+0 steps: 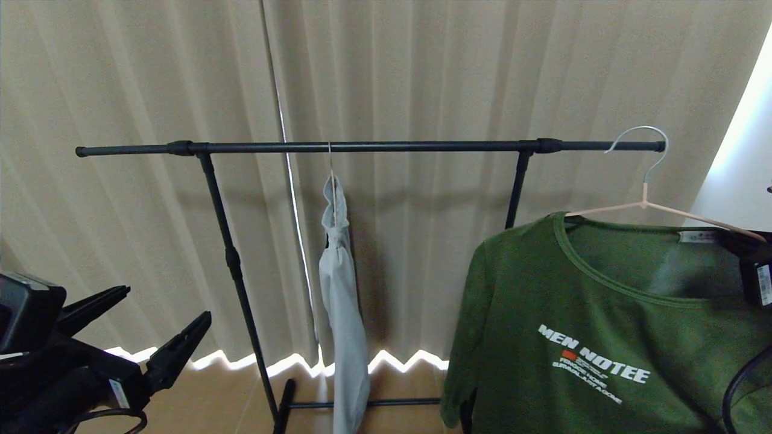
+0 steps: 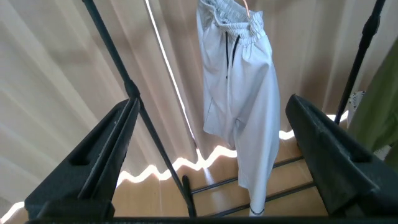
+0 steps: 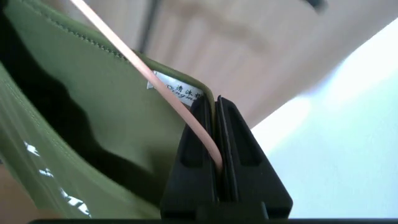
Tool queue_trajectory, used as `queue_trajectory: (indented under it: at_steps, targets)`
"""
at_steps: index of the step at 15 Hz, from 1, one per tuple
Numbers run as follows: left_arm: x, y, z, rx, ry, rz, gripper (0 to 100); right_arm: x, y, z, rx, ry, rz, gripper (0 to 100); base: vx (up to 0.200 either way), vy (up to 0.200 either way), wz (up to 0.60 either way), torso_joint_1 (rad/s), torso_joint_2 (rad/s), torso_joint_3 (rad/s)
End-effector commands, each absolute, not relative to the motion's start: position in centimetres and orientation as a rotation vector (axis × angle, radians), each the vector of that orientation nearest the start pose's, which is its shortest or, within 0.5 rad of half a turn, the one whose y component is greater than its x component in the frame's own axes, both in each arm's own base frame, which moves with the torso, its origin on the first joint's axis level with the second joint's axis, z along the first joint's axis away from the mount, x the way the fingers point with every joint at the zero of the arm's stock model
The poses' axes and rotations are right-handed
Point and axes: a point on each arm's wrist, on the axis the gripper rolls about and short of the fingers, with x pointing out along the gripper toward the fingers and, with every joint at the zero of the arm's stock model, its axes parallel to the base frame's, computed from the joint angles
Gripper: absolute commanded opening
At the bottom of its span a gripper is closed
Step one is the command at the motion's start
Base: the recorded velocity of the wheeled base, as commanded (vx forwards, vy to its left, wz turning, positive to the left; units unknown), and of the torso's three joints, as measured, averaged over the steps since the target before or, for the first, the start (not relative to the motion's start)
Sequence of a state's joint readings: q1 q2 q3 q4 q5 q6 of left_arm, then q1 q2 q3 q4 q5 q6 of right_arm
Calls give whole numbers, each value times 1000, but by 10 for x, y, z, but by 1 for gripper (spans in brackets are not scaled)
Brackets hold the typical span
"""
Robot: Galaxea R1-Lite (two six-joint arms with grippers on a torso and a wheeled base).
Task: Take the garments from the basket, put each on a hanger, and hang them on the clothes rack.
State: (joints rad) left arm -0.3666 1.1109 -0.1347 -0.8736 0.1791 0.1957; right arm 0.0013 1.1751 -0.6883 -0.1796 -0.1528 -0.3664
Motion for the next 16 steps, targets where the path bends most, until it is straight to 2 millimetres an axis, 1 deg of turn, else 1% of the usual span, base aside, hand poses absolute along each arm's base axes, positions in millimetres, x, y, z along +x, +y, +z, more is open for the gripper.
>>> queue_trajectory:
  at_steps: [1,4,9,12,16]
  targets:
    - [121,-42,156,224,76,-199,100,167,-6,232,-389,345,-131,0,0,0,0,0,0,0]
    - [121,-42,156,225,77,-202,100,165,-11,231,-393,379,-194,0,0,0,0,0,0,0]
    - [122,-43,159,212,67,-205,100,165,-9,236,-386,348,-184,0,0,0,0,0,0,0]
    - [120,-42,158,211,66,-205,100,162,-6,238,-388,334,-170,0,200,0,0,-4,1,1]
    - [120,-42,157,213,72,-204,100,161,-3,235,-387,344,-150,0,200,0,0,4,5,6]
